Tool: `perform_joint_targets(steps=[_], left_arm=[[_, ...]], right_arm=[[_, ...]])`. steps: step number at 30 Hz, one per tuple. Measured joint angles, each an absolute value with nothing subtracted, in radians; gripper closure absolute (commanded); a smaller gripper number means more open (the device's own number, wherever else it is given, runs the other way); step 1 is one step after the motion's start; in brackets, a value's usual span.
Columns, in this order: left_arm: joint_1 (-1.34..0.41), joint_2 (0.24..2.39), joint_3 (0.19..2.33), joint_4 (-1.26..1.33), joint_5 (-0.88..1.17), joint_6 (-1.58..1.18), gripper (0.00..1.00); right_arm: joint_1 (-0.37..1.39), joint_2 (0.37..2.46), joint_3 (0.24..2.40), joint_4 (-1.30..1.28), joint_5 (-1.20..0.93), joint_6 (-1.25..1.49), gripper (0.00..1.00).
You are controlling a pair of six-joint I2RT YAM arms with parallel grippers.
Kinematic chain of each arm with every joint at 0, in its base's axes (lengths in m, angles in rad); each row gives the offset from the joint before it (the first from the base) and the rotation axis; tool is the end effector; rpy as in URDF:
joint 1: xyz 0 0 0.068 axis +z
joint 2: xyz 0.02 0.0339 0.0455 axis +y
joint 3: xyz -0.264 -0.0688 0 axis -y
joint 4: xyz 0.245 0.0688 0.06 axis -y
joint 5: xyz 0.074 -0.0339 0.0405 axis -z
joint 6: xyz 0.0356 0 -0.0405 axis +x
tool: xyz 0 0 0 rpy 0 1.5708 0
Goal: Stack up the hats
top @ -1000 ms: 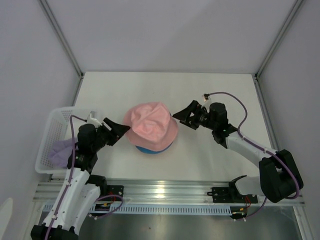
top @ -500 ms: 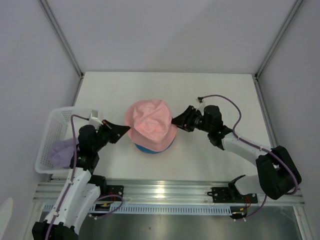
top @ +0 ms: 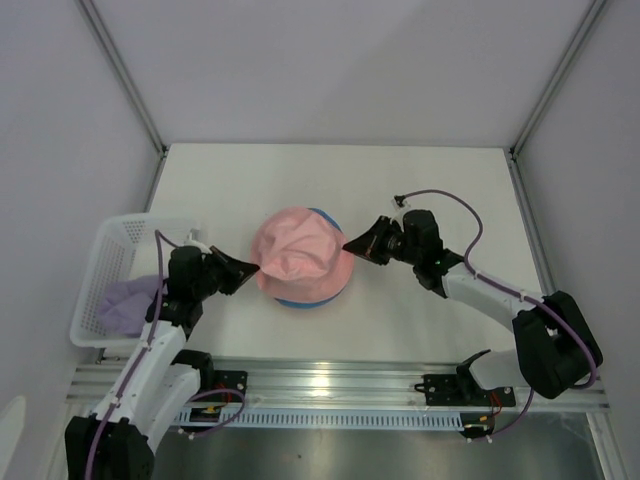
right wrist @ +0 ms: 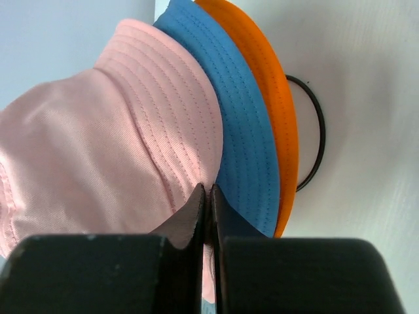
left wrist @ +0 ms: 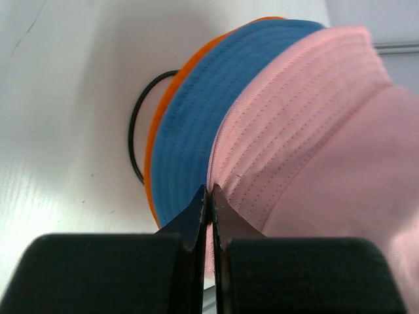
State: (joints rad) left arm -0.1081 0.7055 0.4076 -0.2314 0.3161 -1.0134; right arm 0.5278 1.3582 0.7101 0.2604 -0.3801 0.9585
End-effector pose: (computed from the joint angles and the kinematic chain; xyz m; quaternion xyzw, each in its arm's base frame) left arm 0.1618 -0.0287 0.2157 -0.3042 0.8046 -0.3769 0.3435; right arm 0.2482 0.1600 0.2310 0.0713 0.8188 0.4860 0.2971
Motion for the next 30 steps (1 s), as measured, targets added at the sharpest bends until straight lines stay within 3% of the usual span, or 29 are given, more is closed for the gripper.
perform_joint_targets(steps=[10, 13, 16, 19, 21, 24, 25, 27, 30], left_arm=[[-0.115, 0.784, 0.408, -0.220, 0.291, -1.010, 0.99], [-0.117, 0.796, 0.408, -0.212, 0.292, -1.002, 0.99], [-0.118, 0.798, 0.408, -0.215, 0.289, -0.979, 0.99], [-0.118, 0.797, 0.416, -0.244, 0.279, -0.940, 0.97], [-0.118, 0.791, 0.427, -0.268, 0.269, -0.908, 0.95], [-0.118, 0.780, 0.441, -0.299, 0.257, -0.865, 0.78], [-0.118, 0.778, 0.444, -0.310, 0.254, -0.852, 0.65], [-0.118, 0.773, 0.454, -0.341, 0.245, -0.825, 0.56], [-0.118, 0.759, 0.504, -0.419, 0.226, -0.782, 0.30]], right_arm=[[0.535, 1.413, 0.720, 0.249, -0.360, 0.914, 1.00], [0.536, 1.428, 0.727, 0.252, -0.364, 0.902, 0.79], [0.535, 1.427, 0.730, 0.216, -0.356, 0.865, 0.33], [0.533, 1.417, 0.730, 0.139, -0.331, 0.818, 0.24], [0.530, 1.389, 0.730, 0.094, -0.307, 0.791, 0.24], [0.515, 1.330, 0.752, 0.033, -0.264, 0.753, 0.25], [0.506, 1.314, 0.765, 0.024, -0.256, 0.743, 0.26], [0.479, 1.287, 0.789, 0.020, -0.250, 0.729, 0.26], [0.432, 1.261, 0.819, 0.022, -0.255, 0.715, 0.27]])
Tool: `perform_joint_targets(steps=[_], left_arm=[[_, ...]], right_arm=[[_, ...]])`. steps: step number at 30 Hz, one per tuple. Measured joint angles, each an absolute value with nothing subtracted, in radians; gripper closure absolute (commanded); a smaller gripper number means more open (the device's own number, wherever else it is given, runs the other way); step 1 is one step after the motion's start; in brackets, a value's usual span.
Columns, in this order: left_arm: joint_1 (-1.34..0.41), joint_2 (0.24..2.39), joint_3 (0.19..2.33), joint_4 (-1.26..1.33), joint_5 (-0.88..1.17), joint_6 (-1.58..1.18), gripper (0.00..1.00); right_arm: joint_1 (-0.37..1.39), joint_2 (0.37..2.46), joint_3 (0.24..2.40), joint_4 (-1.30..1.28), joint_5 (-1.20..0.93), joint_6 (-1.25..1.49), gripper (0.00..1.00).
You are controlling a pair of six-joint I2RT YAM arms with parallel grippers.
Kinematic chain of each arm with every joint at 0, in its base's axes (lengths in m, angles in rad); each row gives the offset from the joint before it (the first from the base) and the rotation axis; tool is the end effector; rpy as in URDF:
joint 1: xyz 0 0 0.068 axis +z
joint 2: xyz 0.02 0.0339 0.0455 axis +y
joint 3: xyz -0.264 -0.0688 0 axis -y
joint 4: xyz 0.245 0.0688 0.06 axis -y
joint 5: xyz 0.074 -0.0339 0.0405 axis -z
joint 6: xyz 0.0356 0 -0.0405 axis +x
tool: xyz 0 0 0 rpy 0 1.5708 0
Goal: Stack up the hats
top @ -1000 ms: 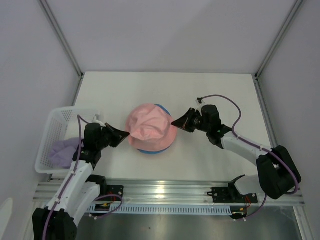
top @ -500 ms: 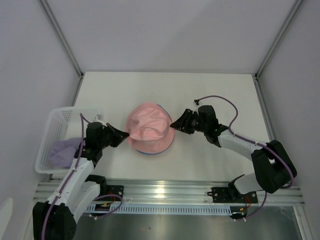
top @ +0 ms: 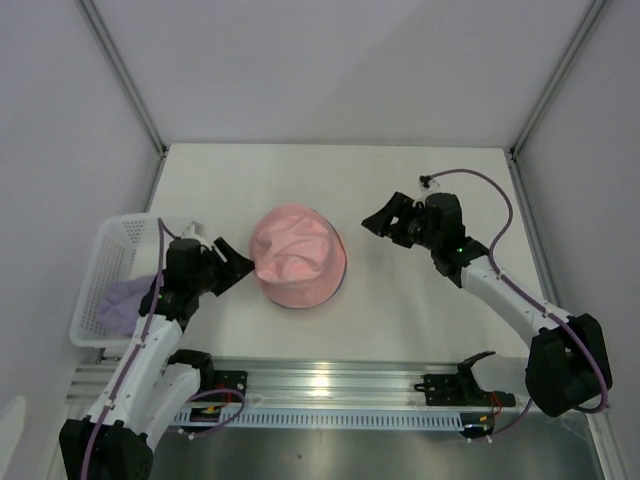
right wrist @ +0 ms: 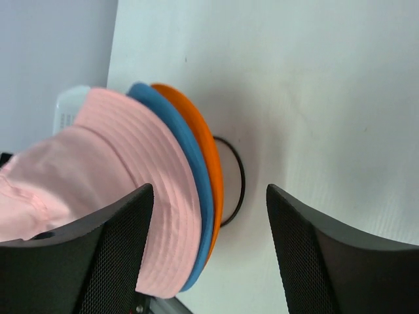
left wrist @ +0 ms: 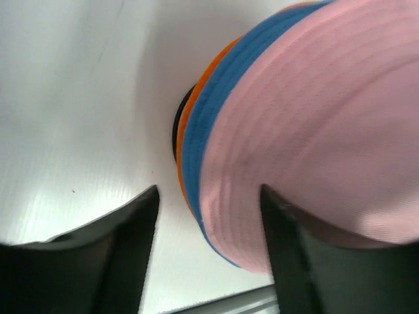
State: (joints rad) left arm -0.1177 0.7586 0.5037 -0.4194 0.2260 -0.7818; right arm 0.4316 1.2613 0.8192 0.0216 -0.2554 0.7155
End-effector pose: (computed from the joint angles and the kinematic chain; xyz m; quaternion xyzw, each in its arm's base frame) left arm 0.1634 -0.0274 0.2235 -0.2457 0.8625 -0.2787 0.3436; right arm 0.2557 0.1277 0.2701 0.0492 0.8337 0.3825 0.3952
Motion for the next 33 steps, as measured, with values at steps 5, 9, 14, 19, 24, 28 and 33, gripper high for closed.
perform_joint_targets(steps=[5, 9, 14, 19, 24, 28, 33], left_arm=[[-0.116, 0.739, 0.726, -0.537, 0.128, -0.683, 0.00], [-0.099, 0.756, 0.915, -0.572, 0.043, -0.614, 0.02], [-0.077, 0.815, 0.962, -0.550, 0.032, -0.572, 0.20], [-0.067, 0.956, 0.892, -0.448, 0.110, -0.580, 0.28], [-0.039, 0.980, 0.733, -0.366, 0.202, -0.631, 0.41], [-0.029, 1.011, 0.704, -0.282, 0.296, -0.666, 0.33], [-0.027, 1.073, 0.674, -0.158, 0.403, -0.704, 0.33]], right_arm=[[0.387, 1.257, 0.868, 0.028, -0.279, 0.668, 0.27], [0.388, 1.257, 0.892, 0.036, -0.307, 0.625, 0.25], [0.382, 1.302, 0.910, 0.117, -0.399, 0.613, 0.27], [0.391, 1.442, 0.914, 0.229, -0.487, 0.667, 0.31], [0.422, 1.571, 0.903, 0.323, -0.537, 0.743, 0.33], [0.437, 1.632, 0.892, 0.419, -0.587, 0.815, 0.39], [0.438, 1.670, 0.892, 0.497, -0.627, 0.874, 0.40]])
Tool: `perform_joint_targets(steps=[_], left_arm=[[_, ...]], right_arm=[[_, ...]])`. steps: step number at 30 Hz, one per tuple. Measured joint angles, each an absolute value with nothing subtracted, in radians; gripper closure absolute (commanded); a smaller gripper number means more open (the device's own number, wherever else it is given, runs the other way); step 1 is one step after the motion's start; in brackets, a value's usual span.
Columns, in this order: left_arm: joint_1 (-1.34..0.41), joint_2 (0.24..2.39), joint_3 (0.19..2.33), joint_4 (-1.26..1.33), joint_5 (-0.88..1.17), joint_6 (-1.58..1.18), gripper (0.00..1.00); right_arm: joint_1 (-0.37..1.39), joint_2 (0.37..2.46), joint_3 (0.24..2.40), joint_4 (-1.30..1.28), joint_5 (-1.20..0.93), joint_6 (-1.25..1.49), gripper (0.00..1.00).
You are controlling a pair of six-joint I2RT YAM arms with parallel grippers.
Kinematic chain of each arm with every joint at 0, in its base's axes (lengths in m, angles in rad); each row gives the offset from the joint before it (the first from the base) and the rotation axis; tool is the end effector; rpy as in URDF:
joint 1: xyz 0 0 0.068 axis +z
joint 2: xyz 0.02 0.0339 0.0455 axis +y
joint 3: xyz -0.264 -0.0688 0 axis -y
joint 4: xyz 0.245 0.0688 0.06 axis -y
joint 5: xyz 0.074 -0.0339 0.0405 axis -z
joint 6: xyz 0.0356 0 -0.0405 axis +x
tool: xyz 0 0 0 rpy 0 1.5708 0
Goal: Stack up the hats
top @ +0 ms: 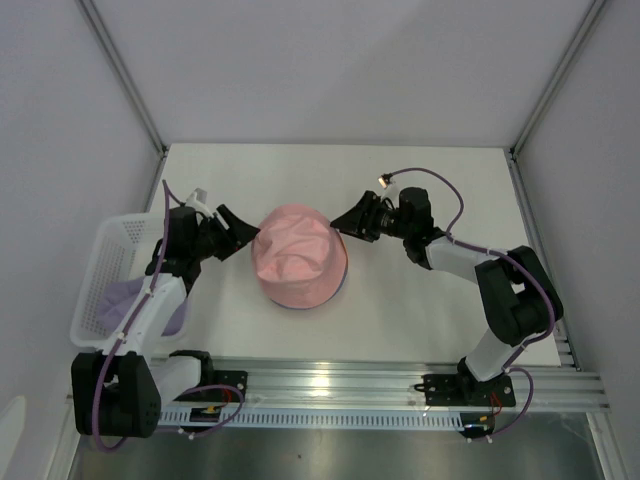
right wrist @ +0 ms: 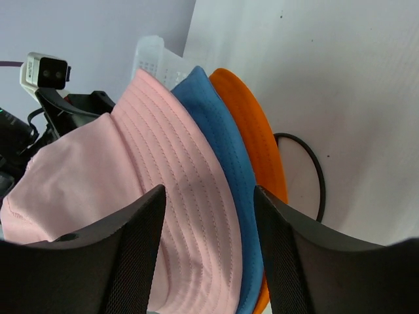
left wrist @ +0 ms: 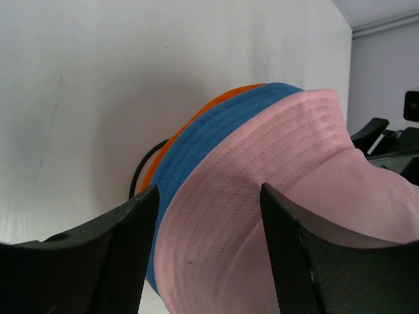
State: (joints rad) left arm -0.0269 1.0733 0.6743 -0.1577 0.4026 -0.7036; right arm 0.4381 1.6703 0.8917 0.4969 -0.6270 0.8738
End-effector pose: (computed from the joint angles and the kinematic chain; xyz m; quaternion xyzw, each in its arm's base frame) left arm 0.2333 -0.0202 0.2492 -0.1927 0.8402 -0.3332 0.3820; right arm 0.3185 0.1723 0.2183 -0.0166 0.7825 0.5440 0.3026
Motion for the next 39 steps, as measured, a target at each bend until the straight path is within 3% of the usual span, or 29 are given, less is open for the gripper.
perform_joint_targets(steps=[6, 7, 8, 13, 16, 18, 19, 20, 21, 24, 27, 39], left_arm=[[-0.025, 1.114, 0.649, -0.051, 0.482, -0.736, 0.39], [-0.025, 1.119, 0.647, -0.038, 0.490, -0.737, 0.41], [-0.025, 1.125, 0.646, -0.026, 0.499, -0.738, 0.50], [-0.025, 1.137, 0.619, 0.016, 0.509, -0.745, 0.59], [-0.025, 1.148, 0.599, 0.030, 0.509, -0.756, 0.74], [-0.025, 1.159, 0.588, 0.033, 0.509, -0.761, 0.80], [-0.025, 1.163, 0.583, 0.033, 0.508, -0.761, 0.86], [-0.025, 1.170, 0.579, 0.032, 0.509, -0.761, 0.89], [-0.025, 1.174, 0.578, 0.031, 0.508, -0.762, 0.91], [-0.025, 1.180, 0.578, 0.025, 0.502, -0.761, 0.95], [-0.025, 1.184, 0.577, 0.015, 0.499, -0.760, 0.99], [-0.039, 1.185, 0.572, -0.052, 0.431, -0.747, 0.99]], right_arm=[[0.445, 1.677, 0.892, 0.519, -0.637, 0.895, 0.41], [0.446, 1.678, 0.892, 0.522, -0.637, 0.897, 0.41], [0.448, 1.678, 0.892, 0.523, -0.637, 0.898, 0.41], [0.455, 1.691, 0.892, 0.529, -0.637, 0.899, 0.44], [0.459, 1.697, 0.892, 0.528, -0.636, 0.897, 0.51], [0.462, 1.698, 0.892, 0.528, -0.636, 0.893, 0.63], [0.463, 1.698, 0.892, 0.527, -0.636, 0.891, 0.79], [0.465, 1.699, 0.892, 0.522, -0.633, 0.889, 0.79], [0.466, 1.699, 0.892, 0.520, -0.632, 0.882, 0.90], [0.472, 1.699, 0.892, 0.495, -0.625, 0.869, 1.00], [0.482, 1.700, 0.892, 0.470, -0.616, 0.853, 1.00], [0.498, 1.716, 0.892, 0.361, -0.569, 0.754, 1.00]])
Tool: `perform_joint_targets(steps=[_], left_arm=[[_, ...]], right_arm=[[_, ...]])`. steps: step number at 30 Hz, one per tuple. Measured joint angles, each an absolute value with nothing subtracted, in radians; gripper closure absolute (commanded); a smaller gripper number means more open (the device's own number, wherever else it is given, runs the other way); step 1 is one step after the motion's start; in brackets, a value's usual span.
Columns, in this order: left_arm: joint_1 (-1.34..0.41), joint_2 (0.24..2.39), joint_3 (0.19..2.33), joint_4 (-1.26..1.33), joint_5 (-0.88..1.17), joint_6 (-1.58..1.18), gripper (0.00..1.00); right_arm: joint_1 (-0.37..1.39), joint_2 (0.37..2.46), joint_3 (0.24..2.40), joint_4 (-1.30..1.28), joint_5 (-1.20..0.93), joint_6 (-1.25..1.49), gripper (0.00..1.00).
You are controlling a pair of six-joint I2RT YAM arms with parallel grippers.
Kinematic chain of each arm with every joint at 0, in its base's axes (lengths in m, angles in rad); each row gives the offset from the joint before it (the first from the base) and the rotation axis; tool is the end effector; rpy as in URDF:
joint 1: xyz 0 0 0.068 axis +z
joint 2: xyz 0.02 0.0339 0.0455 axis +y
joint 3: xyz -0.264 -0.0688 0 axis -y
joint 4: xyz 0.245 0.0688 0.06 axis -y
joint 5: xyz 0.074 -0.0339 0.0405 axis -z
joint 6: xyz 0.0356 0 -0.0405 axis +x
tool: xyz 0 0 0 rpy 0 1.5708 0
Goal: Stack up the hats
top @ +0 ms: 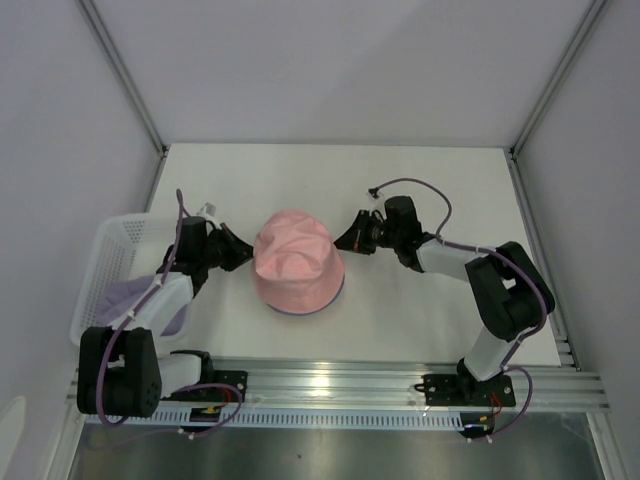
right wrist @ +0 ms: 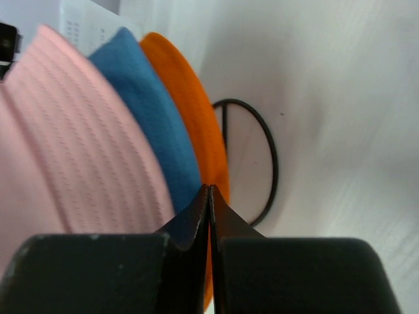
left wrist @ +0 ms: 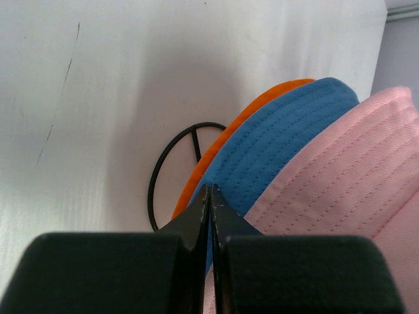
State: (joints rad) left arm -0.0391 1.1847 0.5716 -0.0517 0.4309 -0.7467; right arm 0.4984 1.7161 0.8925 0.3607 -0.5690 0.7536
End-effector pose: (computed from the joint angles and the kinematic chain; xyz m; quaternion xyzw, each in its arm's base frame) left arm 0.2384 -0.0242 0.2006 -0.2165 0.8564 -0.3413 0.3214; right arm 0.3086 0.1898 0.1893 -0.0426 0.8284 0.4893 0.2693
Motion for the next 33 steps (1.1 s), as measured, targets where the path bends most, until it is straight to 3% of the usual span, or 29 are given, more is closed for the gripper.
perform_joint_targets(steps=[7, 10, 11, 12, 13, 16, 17, 18, 25, 26, 33], left_arm=[[-0.072, 1.184, 0.572, -0.088, 0.386, -0.722, 0.99], [-0.075, 1.182, 0.583, -0.130, 0.357, -0.710, 0.96], [-0.076, 1.176, 0.593, -0.158, 0.336, -0.702, 0.84], [-0.076, 1.165, 0.608, -0.194, 0.311, -0.688, 0.74], [-0.077, 1.151, 0.644, -0.263, 0.269, -0.680, 0.53], [-0.076, 1.096, 0.741, -0.383, 0.196, -0.642, 0.22], [-0.072, 1.072, 0.796, -0.432, 0.157, -0.628, 0.07], [-0.068, 1.047, 0.856, -0.480, 0.119, -0.614, 0.02], [0.016, 0.871, 1.168, -0.758, -0.157, -0.619, 0.00], [0.038, 0.839, 1.171, -0.807, -0.197, -0.640, 0.01], [0.225, 0.711, 1.019, -1.143, -0.365, -0.857, 0.00]], right_arm=[[0.512, 1.718, 0.894, 0.231, -0.506, 0.663, 1.00], [0.516, 1.711, 0.900, 0.170, -0.479, 0.627, 0.84], [0.516, 1.706, 0.905, 0.146, -0.468, 0.613, 0.68], [0.516, 1.697, 0.912, 0.120, -0.454, 0.599, 0.60], [0.516, 1.686, 0.923, 0.087, -0.439, 0.580, 0.47], [0.505, 1.636, 0.958, 0.000, -0.397, 0.531, 0.28], [0.490, 1.610, 0.976, -0.033, -0.393, 0.516, 0.22], [0.476, 1.590, 0.989, -0.051, -0.393, 0.506, 0.20], [0.243, 1.380, 1.063, -0.139, -0.403, 0.469, 0.04], [0.226, 1.346, 1.063, -0.152, -0.392, 0.461, 0.01], [0.230, 1.210, 1.063, -0.203, -0.374, 0.432, 0.00]])
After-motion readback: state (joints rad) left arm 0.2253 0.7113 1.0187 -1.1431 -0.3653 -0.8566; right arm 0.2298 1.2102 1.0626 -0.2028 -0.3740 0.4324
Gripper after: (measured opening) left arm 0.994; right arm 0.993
